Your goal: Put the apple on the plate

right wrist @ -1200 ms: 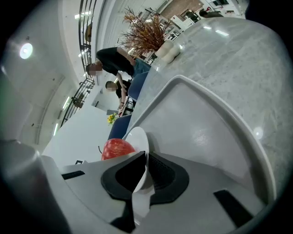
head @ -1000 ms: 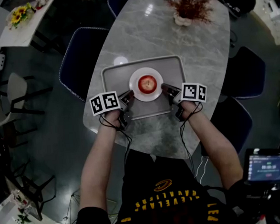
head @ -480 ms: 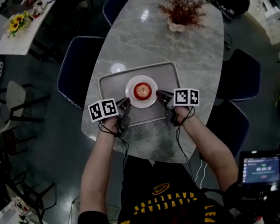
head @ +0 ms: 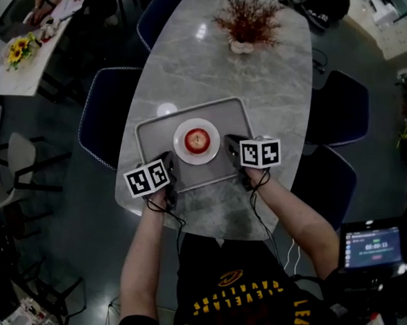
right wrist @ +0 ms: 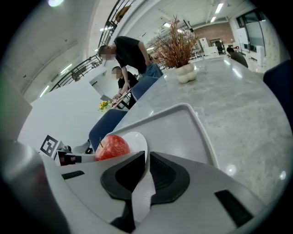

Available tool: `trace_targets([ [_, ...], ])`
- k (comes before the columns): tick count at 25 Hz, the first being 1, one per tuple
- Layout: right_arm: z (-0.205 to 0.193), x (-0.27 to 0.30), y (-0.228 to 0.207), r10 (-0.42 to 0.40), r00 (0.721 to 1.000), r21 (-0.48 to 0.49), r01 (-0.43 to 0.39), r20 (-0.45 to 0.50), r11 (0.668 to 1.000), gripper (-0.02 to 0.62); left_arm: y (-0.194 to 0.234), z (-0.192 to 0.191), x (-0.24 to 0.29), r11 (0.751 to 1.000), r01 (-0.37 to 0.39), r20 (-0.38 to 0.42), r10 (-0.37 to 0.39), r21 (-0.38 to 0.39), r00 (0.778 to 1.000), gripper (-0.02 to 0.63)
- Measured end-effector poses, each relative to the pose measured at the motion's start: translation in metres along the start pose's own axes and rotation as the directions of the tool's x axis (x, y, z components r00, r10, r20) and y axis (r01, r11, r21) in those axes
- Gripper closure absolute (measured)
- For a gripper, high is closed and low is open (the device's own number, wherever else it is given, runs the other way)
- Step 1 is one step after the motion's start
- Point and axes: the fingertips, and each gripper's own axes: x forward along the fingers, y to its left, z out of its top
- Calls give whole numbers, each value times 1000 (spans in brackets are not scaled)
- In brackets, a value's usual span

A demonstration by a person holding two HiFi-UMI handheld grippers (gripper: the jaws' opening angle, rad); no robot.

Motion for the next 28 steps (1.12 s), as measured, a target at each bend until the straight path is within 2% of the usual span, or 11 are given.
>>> trace_targets([
  [3, 14, -21, 9, 18, 996, -63, -13, 83, 998, 565, -8, 6, -18, 999, 26, 74, -24, -23, 997, 561],
  [5, 19, -34, 18, 44, 992, -129, -29, 118, 991, 565, -19, 11, -33, 999, 47, 127, -46, -9, 991, 561],
  [9, 22, -66, 45, 137, 978, -223, -101, 154, 970, 565, -52, 12, -65, 992, 59, 213, -81, 109, 974, 604],
  [11, 22, -85, 62, 194, 967, -241, -150, 168, 959, 589, -75, 6, -80, 978, 64, 225, -109, 196, 968, 604],
  [14, 18, -113, 81, 253, 950, -273, -198, 185, 941, 589, -114, -10, -96, 951, 88, 231, -161, 296, 960, 604],
  [18, 4, -138, 94, 305, 930, -289, -240, 204, 927, 589, -151, -30, -114, 936, 130, 262, -221, 326, 939, 604],
  [22, -16, -162, 106, 309, 927, -315, -234, 213, 920, 589, -188, -54, -132, 920, 177, 271, -281, 350, 921, 604],
  [28, -38, -195, 132, 361, 903, -377, -259, 234, 889, 589, -231, -71, -159, 888, 179, 311, -328, 423, 892, 605],
])
